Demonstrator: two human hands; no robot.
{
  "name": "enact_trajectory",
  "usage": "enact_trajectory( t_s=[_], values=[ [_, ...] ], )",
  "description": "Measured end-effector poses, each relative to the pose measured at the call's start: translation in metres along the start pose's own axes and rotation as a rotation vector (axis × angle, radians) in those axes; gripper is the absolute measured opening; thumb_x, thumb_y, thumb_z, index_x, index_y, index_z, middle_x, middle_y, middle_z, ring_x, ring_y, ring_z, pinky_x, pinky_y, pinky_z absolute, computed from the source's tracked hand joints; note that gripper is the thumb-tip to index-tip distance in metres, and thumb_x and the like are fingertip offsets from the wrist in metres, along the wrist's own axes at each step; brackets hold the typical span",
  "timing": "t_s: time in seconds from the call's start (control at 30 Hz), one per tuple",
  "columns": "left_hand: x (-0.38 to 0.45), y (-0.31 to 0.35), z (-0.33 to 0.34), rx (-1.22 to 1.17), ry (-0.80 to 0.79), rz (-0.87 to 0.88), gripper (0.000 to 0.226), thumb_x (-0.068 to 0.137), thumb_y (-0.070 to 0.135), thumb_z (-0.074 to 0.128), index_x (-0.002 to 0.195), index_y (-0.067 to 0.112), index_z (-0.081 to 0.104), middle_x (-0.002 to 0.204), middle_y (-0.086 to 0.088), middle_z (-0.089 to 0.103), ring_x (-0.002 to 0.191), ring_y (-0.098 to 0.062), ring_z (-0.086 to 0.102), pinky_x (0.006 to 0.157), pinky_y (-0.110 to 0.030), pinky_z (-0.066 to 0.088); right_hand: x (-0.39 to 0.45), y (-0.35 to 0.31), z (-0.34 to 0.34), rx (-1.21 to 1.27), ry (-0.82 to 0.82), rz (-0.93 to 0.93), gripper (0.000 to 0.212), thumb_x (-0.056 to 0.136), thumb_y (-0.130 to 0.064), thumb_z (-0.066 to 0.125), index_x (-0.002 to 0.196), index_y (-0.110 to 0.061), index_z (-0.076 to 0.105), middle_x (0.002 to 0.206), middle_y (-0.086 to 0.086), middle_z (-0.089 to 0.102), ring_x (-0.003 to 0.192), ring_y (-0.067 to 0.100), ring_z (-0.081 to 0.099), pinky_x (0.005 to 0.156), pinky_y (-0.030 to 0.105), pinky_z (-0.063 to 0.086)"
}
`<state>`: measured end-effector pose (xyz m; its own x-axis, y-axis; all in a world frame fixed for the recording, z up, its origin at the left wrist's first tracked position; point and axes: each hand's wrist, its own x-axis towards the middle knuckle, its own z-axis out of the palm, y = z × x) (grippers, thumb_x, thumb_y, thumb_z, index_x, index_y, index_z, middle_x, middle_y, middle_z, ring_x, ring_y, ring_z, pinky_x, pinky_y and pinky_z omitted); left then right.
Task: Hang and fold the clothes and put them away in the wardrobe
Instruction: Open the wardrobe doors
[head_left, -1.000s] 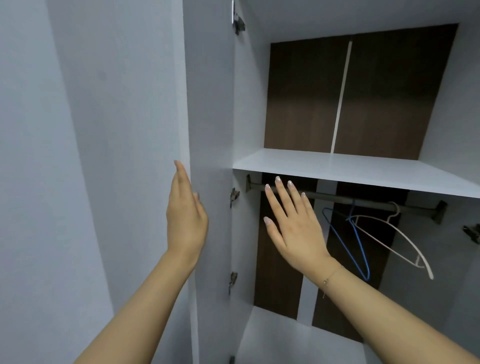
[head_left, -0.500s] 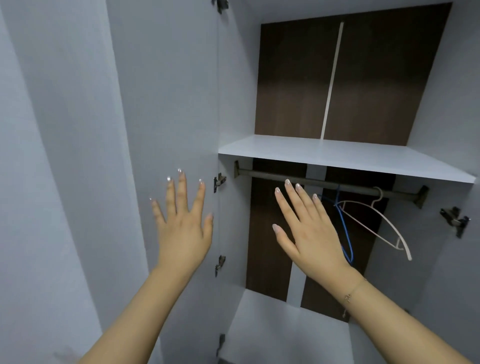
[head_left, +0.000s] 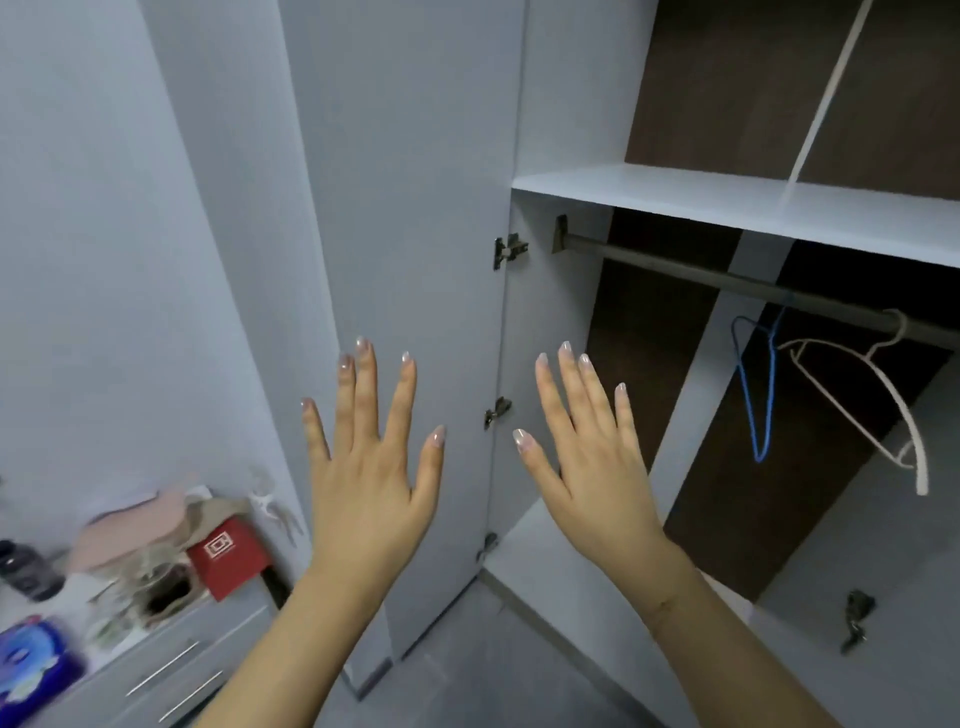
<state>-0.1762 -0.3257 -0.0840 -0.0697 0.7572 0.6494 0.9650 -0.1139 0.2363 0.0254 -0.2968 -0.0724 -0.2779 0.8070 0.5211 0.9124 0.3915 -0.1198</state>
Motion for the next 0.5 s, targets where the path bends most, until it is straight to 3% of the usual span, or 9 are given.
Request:
enact_trajectory(
  t_s=[0.2,0.4,0.5],
  values=[
    [-0.091,-0.012,-0.044,0.152,-0.034,-0.286,0.065,0.098,0.048,0.030,0.156,0.025,0.013,0.164,-0.004,-0.007,0.151,-0.019,-0.008,0.120,-0.052,0.000,-0.036,-0.046,0.029,0.220,-0.155,-0.117,0.070,0.095,-0.064,0.002,0.154,-0.029,-0.011,0.163,-0.004,-0.011,0.149,0.012,-0.014,0.122,0.041,-0.003],
    [-0.182,-0.037,-0.111,0.255,0.021,-0.570,0.064,0.098,0.046,0.034,0.155,0.027,0.015,0.164,-0.003,-0.005,0.151,-0.017,-0.009,0.120,-0.056,0.003,-0.072,-0.130,0.038,0.398,-0.292,-0.392,0.068,0.094,-0.062,0.006,0.151,-0.034,-0.015,0.163,-0.007,-0.014,0.149,0.009,-0.014,0.119,0.033,-0.015],
    [-0.226,-0.048,-0.150,0.277,0.075,-0.694,0.065,0.096,0.047,0.032,0.155,0.024,0.016,0.164,-0.003,-0.006,0.151,-0.018,-0.008,0.120,-0.056,0.004,-0.097,-0.181,0.033,0.448,-0.336,-0.532,0.068,0.096,-0.059,0.013,0.154,-0.032,-0.009,0.162,-0.008,-0.014,0.149,0.009,-0.013,0.121,0.034,-0.010]
  ],
)
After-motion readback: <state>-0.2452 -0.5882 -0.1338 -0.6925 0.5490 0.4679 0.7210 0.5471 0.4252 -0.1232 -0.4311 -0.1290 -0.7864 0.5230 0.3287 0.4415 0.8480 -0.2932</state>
